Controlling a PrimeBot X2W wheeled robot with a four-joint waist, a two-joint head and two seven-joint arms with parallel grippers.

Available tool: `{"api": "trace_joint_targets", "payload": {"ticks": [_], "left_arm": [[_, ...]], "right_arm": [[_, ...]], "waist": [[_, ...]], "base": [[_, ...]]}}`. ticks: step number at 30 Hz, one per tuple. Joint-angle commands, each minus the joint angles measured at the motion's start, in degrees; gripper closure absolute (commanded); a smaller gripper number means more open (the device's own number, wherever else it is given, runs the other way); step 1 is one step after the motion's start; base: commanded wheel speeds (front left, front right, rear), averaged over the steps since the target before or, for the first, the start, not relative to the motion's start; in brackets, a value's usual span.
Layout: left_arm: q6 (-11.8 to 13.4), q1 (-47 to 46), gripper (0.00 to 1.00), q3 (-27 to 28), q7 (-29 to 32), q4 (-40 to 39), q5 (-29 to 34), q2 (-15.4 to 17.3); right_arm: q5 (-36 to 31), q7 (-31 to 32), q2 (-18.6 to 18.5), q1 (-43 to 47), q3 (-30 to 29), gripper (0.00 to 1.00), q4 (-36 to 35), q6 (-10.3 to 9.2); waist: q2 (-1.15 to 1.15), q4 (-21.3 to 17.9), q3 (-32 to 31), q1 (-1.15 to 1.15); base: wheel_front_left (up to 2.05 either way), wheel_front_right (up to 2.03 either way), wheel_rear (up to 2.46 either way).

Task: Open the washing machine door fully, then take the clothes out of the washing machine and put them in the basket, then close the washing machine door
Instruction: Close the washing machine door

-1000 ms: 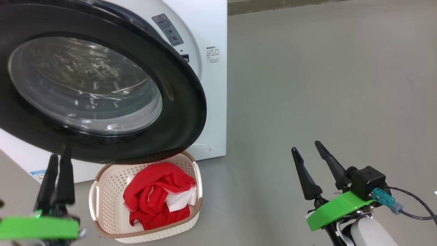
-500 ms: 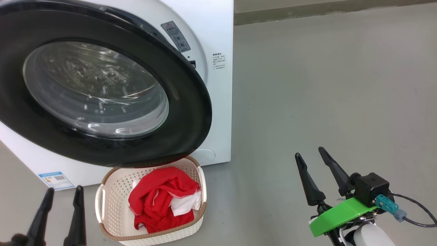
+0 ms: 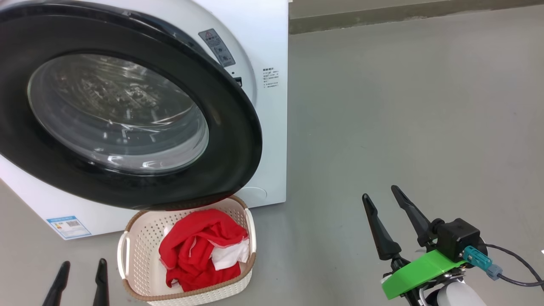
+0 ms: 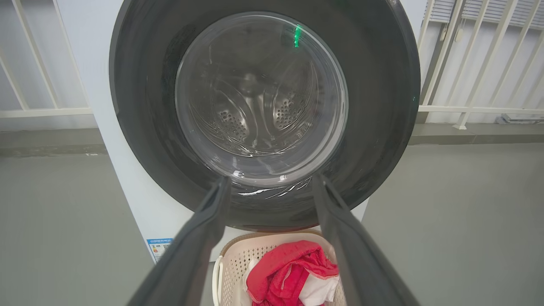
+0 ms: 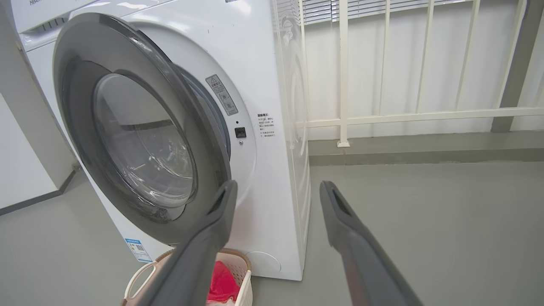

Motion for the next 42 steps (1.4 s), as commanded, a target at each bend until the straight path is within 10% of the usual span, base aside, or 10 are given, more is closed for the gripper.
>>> {"api": "trace_joint_targets", "payload": {"ticks": [1, 33, 36, 42], "left_arm": [[-0.3, -1.3, 0.0, 2.2, -0.5, -0.9, 0.6, 0.5], [-0.6, -1.4, 0.0, 0.2, -0.5, 0.9, 0.4, -0.2], [-0.6, -1.6, 0.0, -0.1, -0.5, 0.9, 0.3, -0.3], [-0.6, -2.2, 0.0, -1.0, -0.5, 1.0, -0.2, -0.5]], "right_arm": [[-0.4, -0.4, 0.1, -1.1, 1.4, 0.0, -1.7, 0.37], [0.2, -0.4, 0.1, -1.0, 3.1, 0.0, -1.7, 0.37], [0.8, -0.4, 0.1, -1.5, 3.7, 0.93, -1.4, 0.37], [2.6, -0.4, 0.1, -3.3, 4.9, 1.0, 0.4, 0.37]], "waist": [[0.0, 0.1, 0.1, 0.0], [0.0, 1.5, 0.3, 0.0], [0.0, 2.0, 0.4, 0.0], [0.0, 4.4, 1.1, 0.0]], "base": [[0.0, 0.0, 0.0], [0.0, 0.0, 0.0], [0.0, 0.0, 0.0], [0.0, 0.0, 0.0]]}}
